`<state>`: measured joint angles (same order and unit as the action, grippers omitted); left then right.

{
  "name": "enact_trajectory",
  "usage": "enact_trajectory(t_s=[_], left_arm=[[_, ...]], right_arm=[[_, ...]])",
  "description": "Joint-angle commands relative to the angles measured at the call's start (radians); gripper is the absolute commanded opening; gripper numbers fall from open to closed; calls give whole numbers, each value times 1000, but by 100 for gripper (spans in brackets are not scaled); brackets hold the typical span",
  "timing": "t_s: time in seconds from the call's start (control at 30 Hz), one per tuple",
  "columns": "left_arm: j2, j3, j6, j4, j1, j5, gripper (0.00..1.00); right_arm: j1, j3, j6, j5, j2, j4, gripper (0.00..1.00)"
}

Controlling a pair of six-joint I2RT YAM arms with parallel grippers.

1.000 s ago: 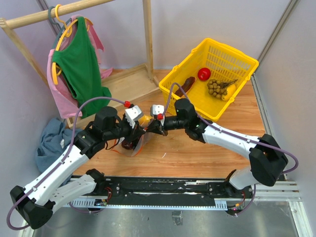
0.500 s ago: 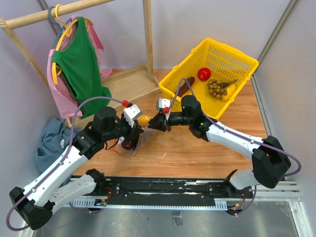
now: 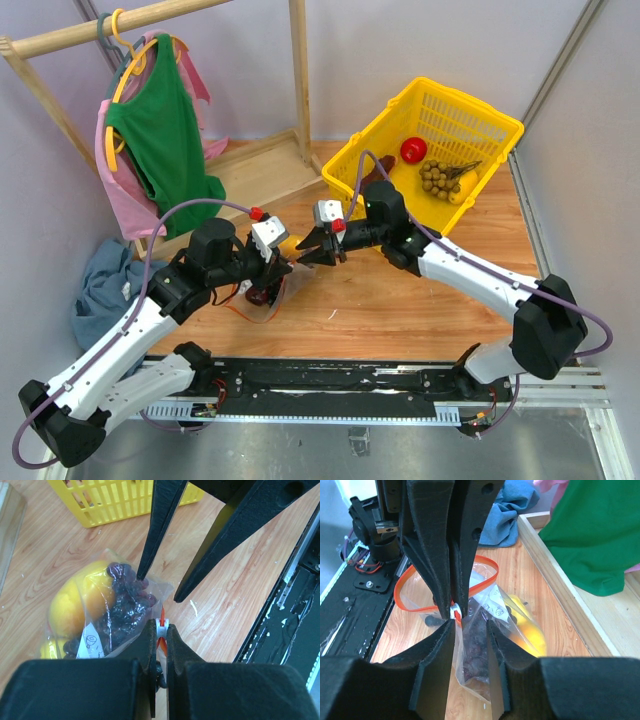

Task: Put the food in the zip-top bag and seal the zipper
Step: Zip the zipper food storage bag at the center of the board.

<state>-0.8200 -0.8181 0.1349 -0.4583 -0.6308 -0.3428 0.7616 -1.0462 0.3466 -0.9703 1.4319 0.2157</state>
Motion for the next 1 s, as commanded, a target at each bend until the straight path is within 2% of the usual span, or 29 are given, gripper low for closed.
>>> enact_trajectory(t_s=[0.0, 0.13, 0.33, 0.5, 0.57, 0.67, 0.77, 0.97], left_arm=[[14, 8, 18, 33, -4, -29, 0], [14, 8, 19, 33, -4, -30, 0], [14, 10, 18, 35, -4, -35, 0], [13, 10, 17, 34, -4, -40, 0], [12, 7, 14, 34, -4, -44, 0], [12, -8, 10, 30, -4, -58, 0], [9, -42, 0, 26, -4, -89, 0], [-7, -175, -10, -10, -23, -138, 0]], right_arm=[[19, -49, 80, -46, 28, -85, 31], [24, -75, 112, -59, 58, -144, 31], [42, -116, 164, -74, 124, -223, 38], [64, -141, 170, -71, 182, -214, 41], [73, -142, 157, -66, 194, -183, 35], [80, -148, 136, -49, 190, -166, 15], [80, -133, 122, -29, 139, -157, 3], [79, -72, -2, 69, -15, -118, 1]])
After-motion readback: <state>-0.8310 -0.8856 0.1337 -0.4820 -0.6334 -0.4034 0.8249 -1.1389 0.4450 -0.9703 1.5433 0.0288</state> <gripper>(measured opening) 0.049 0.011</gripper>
